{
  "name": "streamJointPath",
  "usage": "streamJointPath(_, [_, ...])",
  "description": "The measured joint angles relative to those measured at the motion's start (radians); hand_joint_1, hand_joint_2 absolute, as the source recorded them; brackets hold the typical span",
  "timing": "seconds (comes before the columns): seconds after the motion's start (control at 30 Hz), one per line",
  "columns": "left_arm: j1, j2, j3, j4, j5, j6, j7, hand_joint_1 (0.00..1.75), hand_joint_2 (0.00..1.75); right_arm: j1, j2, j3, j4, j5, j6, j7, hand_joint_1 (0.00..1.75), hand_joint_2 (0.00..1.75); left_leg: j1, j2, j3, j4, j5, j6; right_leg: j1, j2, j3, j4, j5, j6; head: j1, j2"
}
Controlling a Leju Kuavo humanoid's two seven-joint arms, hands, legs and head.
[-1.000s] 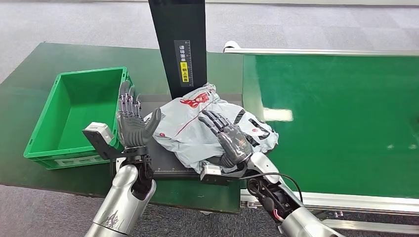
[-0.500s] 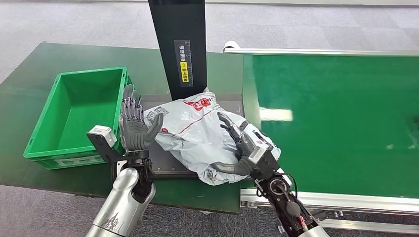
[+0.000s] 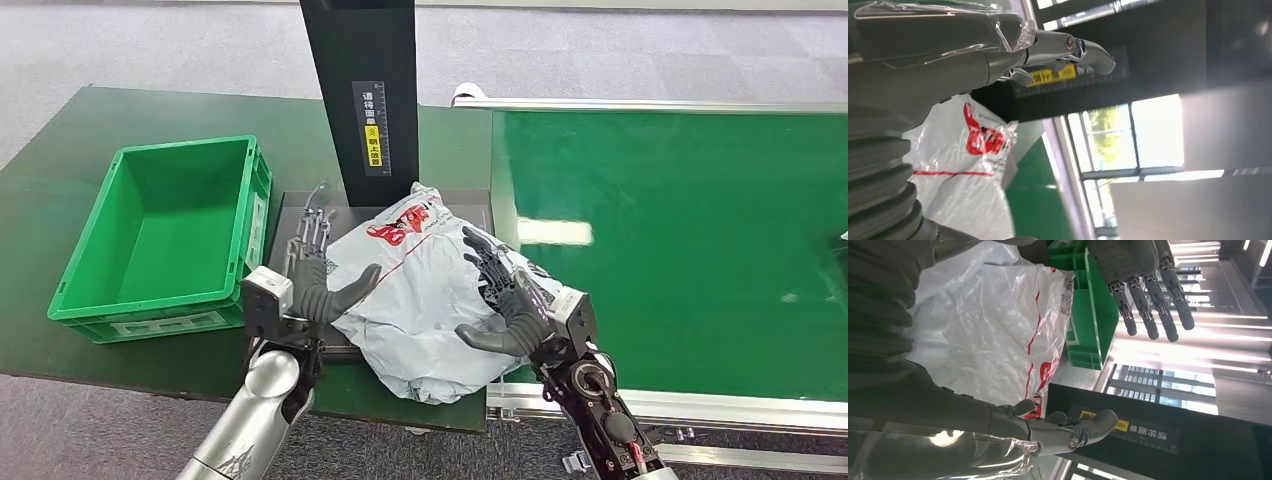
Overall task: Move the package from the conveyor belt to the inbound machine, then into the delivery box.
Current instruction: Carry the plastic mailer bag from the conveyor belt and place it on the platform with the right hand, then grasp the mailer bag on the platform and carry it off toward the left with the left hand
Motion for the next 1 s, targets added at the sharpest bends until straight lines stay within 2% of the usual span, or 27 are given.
streamJointPath(0.23, [-0.029, 0.026, -0.125, 0.043, -0.302, -0.058, 0.105, 0.00, 1.75, -0.001, -0.001, -0.020, 0.000, 0.028, 0.020, 0.004, 0.00, 1.75, 0.000, 0.000, 0.000, 0.000, 0.000, 0.000, 0.000, 0.000, 0.000, 0.000, 0.000, 0.000, 0.000, 0.000])
streamJointPath(0.4, [-0.063, 0.028, -0.199, 0.112, -0.490, -0.092, 0.231, 0.00, 1.75, 0.000, 0.000, -0.043, -0.001, 0.036, 0.024, 0.003, 0.00, 1.75, 0.000, 0.000, 0.000, 0.000, 0.000, 0.000, 0.000, 0.000, 0.000, 0.000, 0.000, 0.000, 0.000, 0.000])
streamJointPath(0.83, [-0.108, 0.005, -0.232, 0.277, -0.832, -0.054, 0.465, 0.00, 1.75, 0.021, 0.020, -0.092, -0.029, 0.064, 0.041, -0.005, 0.00, 1.75, 0.000, 0.000, 0.000, 0.000, 0.000, 0.000, 0.000, 0.000, 0.000, 0.000, 0.000, 0.000, 0.000, 0.000])
streamJointPath(0.87, [-0.111, 0.001, -0.231, 0.291, -0.848, -0.054, 0.473, 0.23, 1.75, 0.022, 0.023, -0.094, -0.030, 0.066, 0.042, -0.005, 0.00, 1.75, 0.000, 0.000, 0.000, 0.000, 0.000, 0.000, 0.000, 0.000, 0.000, 0.000, 0.000, 0.000, 0.000, 0.000])
streamJointPath(0.93, [-0.116, -0.006, -0.231, 0.315, -0.867, -0.056, 0.481, 0.98, 1.75, 0.026, 0.029, -0.099, -0.031, 0.071, 0.042, -0.004, 0.00, 1.75, 0.000, 0.000, 0.000, 0.000, 0.000, 0.000, 0.000, 0.000, 0.001, 0.000, 0.000, 0.000, 0.000, 0.000])
streamJointPath(0.97, [-0.117, -0.009, -0.231, 0.325, -0.872, -0.057, 0.482, 1.41, 1.75, 0.027, 0.032, -0.101, -0.032, 0.073, 0.042, -0.004, 0.00, 1.75, 0.000, 0.000, 0.000, 0.000, 0.000, 0.000, 0.000, 0.000, 0.001, 0.000, 0.000, 0.000, 0.000, 0.000])
streamJointPath(1.0, [-0.119, -0.011, -0.231, 0.333, -0.876, -0.060, 0.480, 1.62, 1.75, 0.029, 0.034, -0.103, -0.033, 0.076, 0.043, -0.003, 0.00, 1.75, 0.000, 0.000, 0.000, 0.000, 0.000, 0.000, 0.000, 0.000, 0.001, 0.000, 0.000, 0.000, 0.000, 0.000])
